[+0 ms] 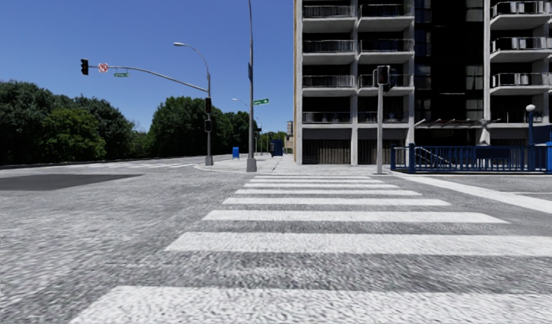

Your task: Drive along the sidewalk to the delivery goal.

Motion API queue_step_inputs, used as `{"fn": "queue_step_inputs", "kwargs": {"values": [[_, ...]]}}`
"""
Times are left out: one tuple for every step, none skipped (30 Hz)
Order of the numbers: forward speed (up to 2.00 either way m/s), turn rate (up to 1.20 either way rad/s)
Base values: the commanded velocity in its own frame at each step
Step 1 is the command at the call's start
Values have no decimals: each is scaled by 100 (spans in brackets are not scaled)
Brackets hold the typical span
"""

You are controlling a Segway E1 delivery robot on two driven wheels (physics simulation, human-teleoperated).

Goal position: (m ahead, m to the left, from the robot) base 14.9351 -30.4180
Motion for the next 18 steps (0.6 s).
{"fn": "queue_step_inputs", "kwargs": {"values": [[200,0],[200,0],[200,0],[200,0],[200,0],[200,0],[200,0],[200,-3],[200,-3],[200,-12],[200,-16],[200,-17],[200,-17],[200,-17],[200,-17],[200,-17],[200,-17],[200,-17]]}}
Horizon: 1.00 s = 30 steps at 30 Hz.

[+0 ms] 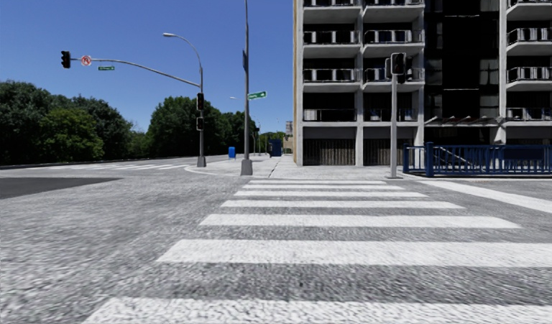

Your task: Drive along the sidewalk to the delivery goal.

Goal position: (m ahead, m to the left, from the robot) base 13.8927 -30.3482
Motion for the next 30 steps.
{"fn": "queue_step_inputs", "kwargs": {"values": [[200,-17],[200,-17],[200,-17],[200,-17],[200,-17],[200,-17],[200,-11],[200,0],[200,0],[200,0],[200,0],[200,0],[200,0],[200,0],[200,0],[200,0],[200,0],[200,0],[200,-9],[200,-9],[200,-17],[200,-19],[200,-19],[200,-20],[200,-20],[200,-20],[200,-20],[200,-20],[200,-20],[200,-20]]}}
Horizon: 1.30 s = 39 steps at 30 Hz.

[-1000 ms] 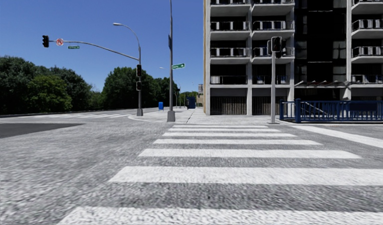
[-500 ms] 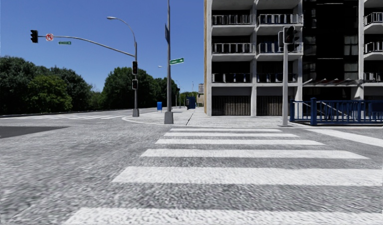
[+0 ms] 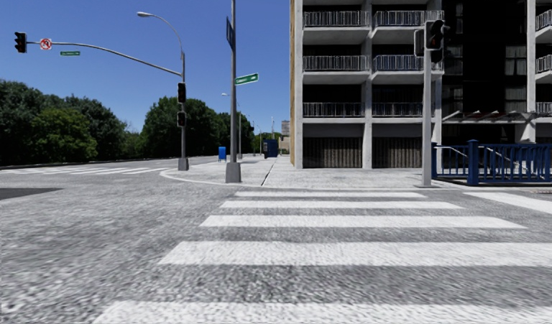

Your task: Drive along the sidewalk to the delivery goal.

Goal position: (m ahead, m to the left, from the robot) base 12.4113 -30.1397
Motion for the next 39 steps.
{"fn": "queue_step_inputs", "kwargs": {"values": [[200,-20],[200,-20],[200,-20],[200,-20],[200,-20],[200,-21],[200,-21],[200,-21],[200,-21],[200,-21],[200,-21],[200,-21],[200,-21],[200,-21],[200,-21],[200,-21],[200,-21],[200,-21],[200,-21],[200,-21],[200,-21],[200,-21],[200,-22],[200,-22],[200,-24],[200,-24],[200,-24],[200,-24],[200,-24],[200,-24],[200,-24],[200,-24],[200,-24],[200,-24],[200,-25],[200,-26],[200,-26],[200,-27],[200,-28]]}}
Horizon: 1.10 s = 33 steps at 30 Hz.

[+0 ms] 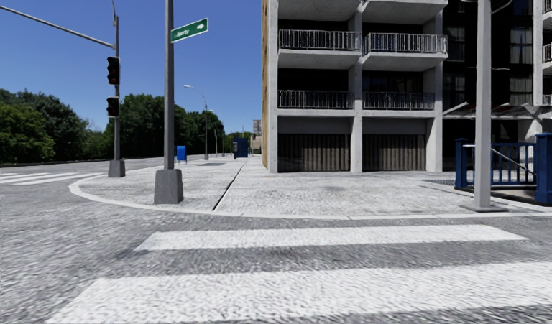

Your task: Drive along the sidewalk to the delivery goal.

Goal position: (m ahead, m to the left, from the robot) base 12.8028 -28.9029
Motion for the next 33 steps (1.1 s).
{"fn": "queue_step_inputs", "kwargs": {"values": [[200,-28],[200,-28],[200,-28],[200,-28],[200,-28],[200,-28],[200,-28],[200,-28],[200,-30],[200,-35],[200,-42],[200,-42],[200,-43],[200,-44],[200,-44],[200,-44],[200,-44],[200,-44],[200,-44],[200,-44],[200,-44],[200,-44],[200,-44],[200,-44],[200,-44],[200,-44],[200,-44],[200,-44],[200,-44],[200,-44],[200,-44],[200,-2],[200,-2]]}}
